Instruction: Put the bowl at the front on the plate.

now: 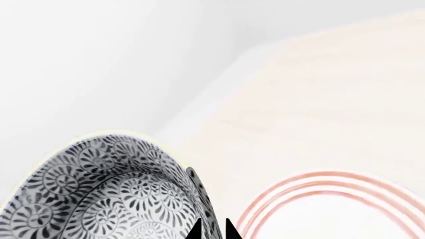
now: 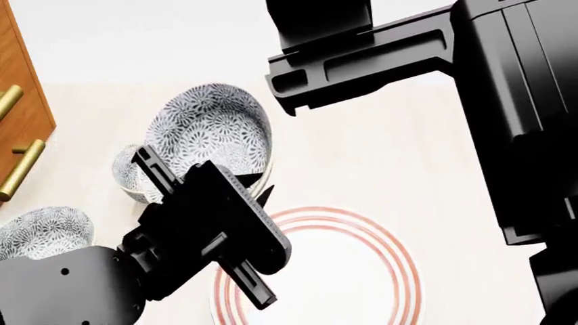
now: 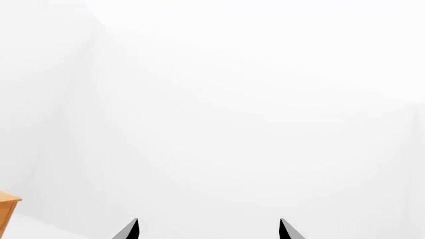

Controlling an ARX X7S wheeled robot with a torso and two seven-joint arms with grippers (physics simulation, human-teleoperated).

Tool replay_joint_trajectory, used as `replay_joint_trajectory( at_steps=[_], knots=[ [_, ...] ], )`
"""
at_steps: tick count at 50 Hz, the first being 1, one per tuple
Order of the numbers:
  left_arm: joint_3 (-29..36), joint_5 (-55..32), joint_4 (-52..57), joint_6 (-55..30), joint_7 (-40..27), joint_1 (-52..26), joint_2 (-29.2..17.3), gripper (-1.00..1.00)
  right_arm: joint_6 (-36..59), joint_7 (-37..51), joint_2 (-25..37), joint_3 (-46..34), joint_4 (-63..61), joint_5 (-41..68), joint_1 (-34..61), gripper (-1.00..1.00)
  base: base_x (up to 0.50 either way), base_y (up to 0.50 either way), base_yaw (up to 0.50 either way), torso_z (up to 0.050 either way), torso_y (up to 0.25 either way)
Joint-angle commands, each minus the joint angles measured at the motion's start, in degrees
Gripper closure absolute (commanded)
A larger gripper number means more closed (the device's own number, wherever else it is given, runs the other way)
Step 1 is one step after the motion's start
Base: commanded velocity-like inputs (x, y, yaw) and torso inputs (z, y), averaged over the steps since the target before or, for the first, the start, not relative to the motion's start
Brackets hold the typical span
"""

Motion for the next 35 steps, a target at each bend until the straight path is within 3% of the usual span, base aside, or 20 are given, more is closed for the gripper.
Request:
replay_joint_trajectory(
  at_steps=[1,35],
  knots=[
    [1.08,2.32,-3.88,2.09,1.39,-0.4,1.59,1.0,-0.4,0.06,0.15,0.18,-0.05,0.18,0.14,-1.0,0.0,0.0,0.0,0.0,0.0],
    [4.53,5.34,-10.58,5.71,4.03,-0.83,6.34,1.0,-0.64,-1.56,-0.39,-0.23,0.72,-0.94,1.52,-1.0,0.0,0.0,0.0,0.001,0.001]
  ],
)
